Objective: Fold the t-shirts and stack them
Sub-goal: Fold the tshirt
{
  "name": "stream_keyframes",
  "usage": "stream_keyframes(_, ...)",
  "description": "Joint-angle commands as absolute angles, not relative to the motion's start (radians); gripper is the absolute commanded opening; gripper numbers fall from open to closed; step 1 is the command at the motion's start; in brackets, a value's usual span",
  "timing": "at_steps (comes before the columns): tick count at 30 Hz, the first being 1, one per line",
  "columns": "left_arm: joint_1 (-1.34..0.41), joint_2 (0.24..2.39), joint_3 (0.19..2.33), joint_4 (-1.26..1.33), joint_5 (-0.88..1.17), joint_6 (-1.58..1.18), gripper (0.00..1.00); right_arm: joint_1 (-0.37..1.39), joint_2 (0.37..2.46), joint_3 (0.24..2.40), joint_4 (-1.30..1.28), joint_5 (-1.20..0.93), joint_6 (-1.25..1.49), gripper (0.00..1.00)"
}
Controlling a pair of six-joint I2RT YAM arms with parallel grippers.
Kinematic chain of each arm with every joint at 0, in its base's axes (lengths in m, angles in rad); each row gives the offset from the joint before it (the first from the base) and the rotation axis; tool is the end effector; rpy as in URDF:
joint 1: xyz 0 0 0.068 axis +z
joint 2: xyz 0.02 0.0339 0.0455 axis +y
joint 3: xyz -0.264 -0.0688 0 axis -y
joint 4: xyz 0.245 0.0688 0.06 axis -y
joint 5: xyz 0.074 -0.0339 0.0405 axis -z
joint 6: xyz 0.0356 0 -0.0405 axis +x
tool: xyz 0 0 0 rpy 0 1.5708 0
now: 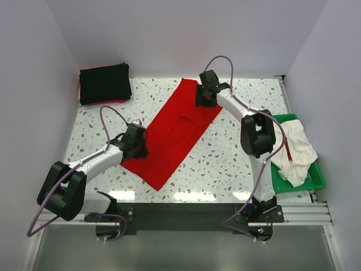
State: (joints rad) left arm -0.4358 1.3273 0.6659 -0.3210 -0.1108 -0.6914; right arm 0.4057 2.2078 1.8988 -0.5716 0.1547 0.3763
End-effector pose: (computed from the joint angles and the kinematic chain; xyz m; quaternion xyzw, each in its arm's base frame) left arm 0.2258 -0.1008 0.1756 -0.1377 0.9457 -0.1099 0.2731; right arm 0.4599 0.1916 0.2242 0.0123 0.9385 0.0613 0.3395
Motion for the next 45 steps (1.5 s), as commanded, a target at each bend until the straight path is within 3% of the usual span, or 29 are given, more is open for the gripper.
stream_keyframes(1,-0.462,1.327,0.606,-0.268,-0.126,-0.687,0.01,0.408,2.217,1.865,-0.564,0.152,0.416,0.55)
stream_keyframes(9,-0.572,1.324,0.491,-0.250,-0.150,-0.828,0.00,0.397,2.348,1.919,-0.598,0.175,0.391,0.52)
stream_keyframes(16,-0.791,1.325,0.445,-0.226,-0.152,-1.003,0.00,0.361,2.509,2.109,-0.621,0.164,0.316,0.53)
stream_keyframes(22,-0.960,1.396,0.494,-0.155,-0.129,-1.089,0.00,0.356,2.577,2.227,-0.554,0.152,0.210,0.64)
stream_keyframes(24,-0.979,1.433,0.521,-0.134,-0.106,-1.088,0.00,0.356,2.574,2.258,-0.545,0.155,0.181,0.72)
stream_keyframes(27,-0.985,1.427,0.573,-0.133,-0.109,-1.051,0.15,0.356,2.519,2.270,-0.540,0.153,0.175,0.85)
stream_keyframes(32,-0.980,1.387,0.716,-0.256,-0.202,-0.957,0.28,0.356,2.386,2.227,-0.567,0.181,0.207,0.91)
stream_keyframes(37,-0.899,1.349,0.793,-0.316,-0.239,-0.914,0.30,0.359,2.189,2.051,-0.627,0.215,0.326,0.91)
stream_keyframes(45,-0.678,1.333,0.738,-0.247,-0.130,-0.867,0.28,0.485,1.723,1.331,-0.483,0.173,0.477,0.80)
